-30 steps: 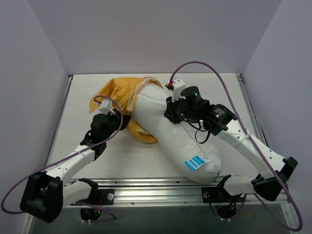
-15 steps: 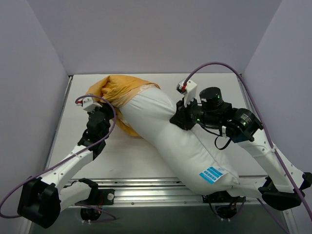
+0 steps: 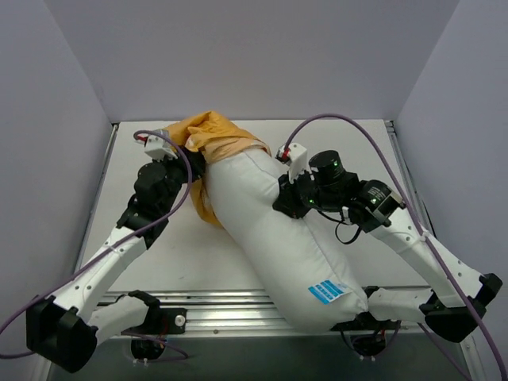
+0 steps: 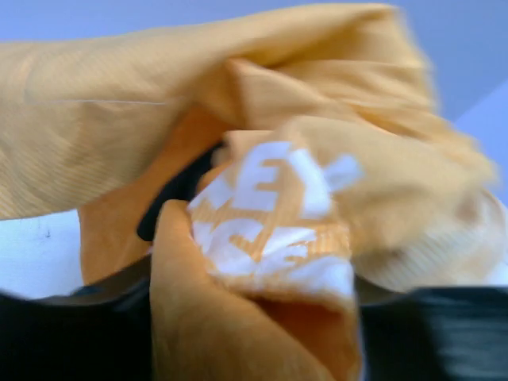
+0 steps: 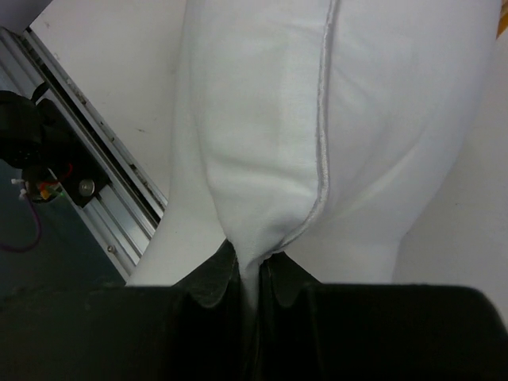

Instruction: Remove the pillowcase from the pillow

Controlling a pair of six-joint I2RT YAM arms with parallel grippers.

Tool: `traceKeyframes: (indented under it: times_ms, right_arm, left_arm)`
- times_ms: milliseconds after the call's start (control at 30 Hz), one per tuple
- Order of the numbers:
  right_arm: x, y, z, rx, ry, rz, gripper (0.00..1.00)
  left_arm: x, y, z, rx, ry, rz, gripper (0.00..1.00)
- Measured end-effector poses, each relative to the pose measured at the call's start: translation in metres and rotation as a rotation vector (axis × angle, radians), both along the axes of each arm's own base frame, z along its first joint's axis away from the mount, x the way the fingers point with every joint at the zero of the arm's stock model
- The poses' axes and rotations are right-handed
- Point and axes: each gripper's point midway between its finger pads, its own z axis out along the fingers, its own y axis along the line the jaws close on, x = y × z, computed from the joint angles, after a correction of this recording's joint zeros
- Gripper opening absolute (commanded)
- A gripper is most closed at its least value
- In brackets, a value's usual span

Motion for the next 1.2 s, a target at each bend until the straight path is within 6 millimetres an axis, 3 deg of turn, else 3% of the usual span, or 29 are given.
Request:
traceKeyframes:
  times_ms: [33, 167, 300, 400, 567, 800, 900, 1033, 1067, 1200]
  right_arm:
    - [0.006, 0.005, -0.007, -0.008, 0.010, -0.001, 0.00]
    - [0.024, 0.022, -0.025, -0.022, 0.038, 0.000, 0.00]
    - [0.029, 0.031, -0.024, 0.002, 0.031, 0.017, 0.00]
    - [0.029, 0.034, -0.024, 0.010, 0.032, 0.028, 0.00]
    - [0.027, 0.040, -0.025, 0.021, 0.040, 0.049, 0.00]
    - [0.023, 0.045, -0.025, 0.025, 0.041, 0.068, 0.00]
    - [0.021, 0.047, -0.025, 0.026, 0.041, 0.076, 0.00]
    - [0.019, 0.049, -0.024, 0.027, 0.039, 0.082, 0.00]
    - [0.019, 0.049, -0.025, 0.025, 0.038, 0.082, 0.00]
    - [0.018, 0.051, -0.024, 0.025, 0.033, 0.085, 0.00]
  left_arm:
    - [-0.010, -0.008, 0.003, 0.008, 0.003, -0.047, 0.69]
    - [-0.050, -0.019, 0.011, 0.047, 0.014, -0.170, 0.85]
    - [-0.084, -0.012, 0.021, 0.106, 0.031, -0.237, 0.89]
    - [-0.098, -0.010, 0.030, 0.173, 0.039, -0.281, 0.89]
    - [-0.089, -0.009, 0.040, 0.311, 0.078, -0.300, 0.89]
    - [-0.039, -0.019, 0.036, 0.441, 0.144, -0.324, 0.86]
    - [-0.020, -0.024, 0.030, 0.474, 0.170, -0.339, 0.77]
    - [-0.007, -0.026, 0.010, 0.523, 0.216, -0.352, 0.39]
    - [-0.005, -0.025, 0.006, 0.532, 0.225, -0.350, 0.22]
    - [-0.003, -0.021, 0.005, 0.550, 0.225, -0.335, 0.03]
